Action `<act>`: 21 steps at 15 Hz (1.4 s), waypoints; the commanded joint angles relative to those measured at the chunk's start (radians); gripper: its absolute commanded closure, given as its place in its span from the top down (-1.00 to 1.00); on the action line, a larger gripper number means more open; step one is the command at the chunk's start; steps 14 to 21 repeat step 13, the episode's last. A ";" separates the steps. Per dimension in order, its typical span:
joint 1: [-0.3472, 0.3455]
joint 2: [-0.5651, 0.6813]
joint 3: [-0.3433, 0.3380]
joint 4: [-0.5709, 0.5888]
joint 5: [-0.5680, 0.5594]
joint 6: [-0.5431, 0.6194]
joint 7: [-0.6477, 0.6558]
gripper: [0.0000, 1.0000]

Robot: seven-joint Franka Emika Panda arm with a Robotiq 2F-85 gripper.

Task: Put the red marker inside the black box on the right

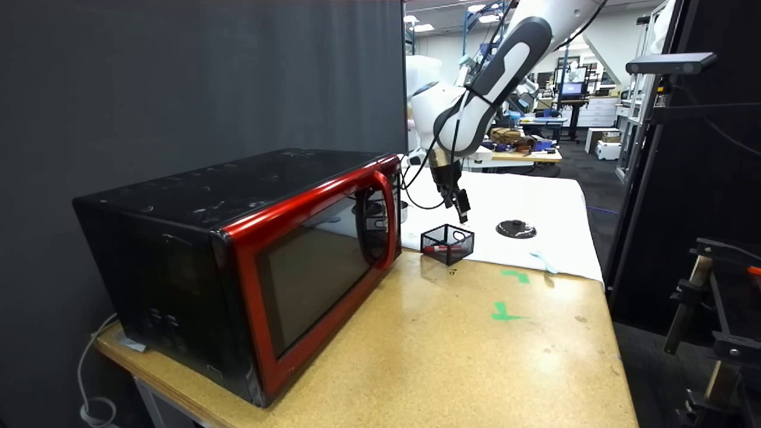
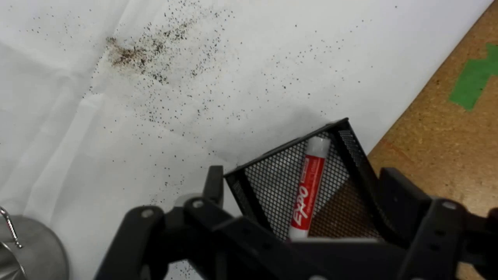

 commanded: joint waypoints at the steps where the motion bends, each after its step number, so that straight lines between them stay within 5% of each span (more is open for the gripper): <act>1: -0.086 -0.117 0.076 -0.137 0.094 0.053 -0.089 1.00; 5: -0.145 -0.223 0.105 -0.261 0.184 0.129 -0.149 1.00; 13: -0.247 -0.446 0.201 -0.616 0.298 0.498 -0.296 1.00; 21: -0.247 -0.446 0.201 -0.616 0.298 0.498 -0.296 1.00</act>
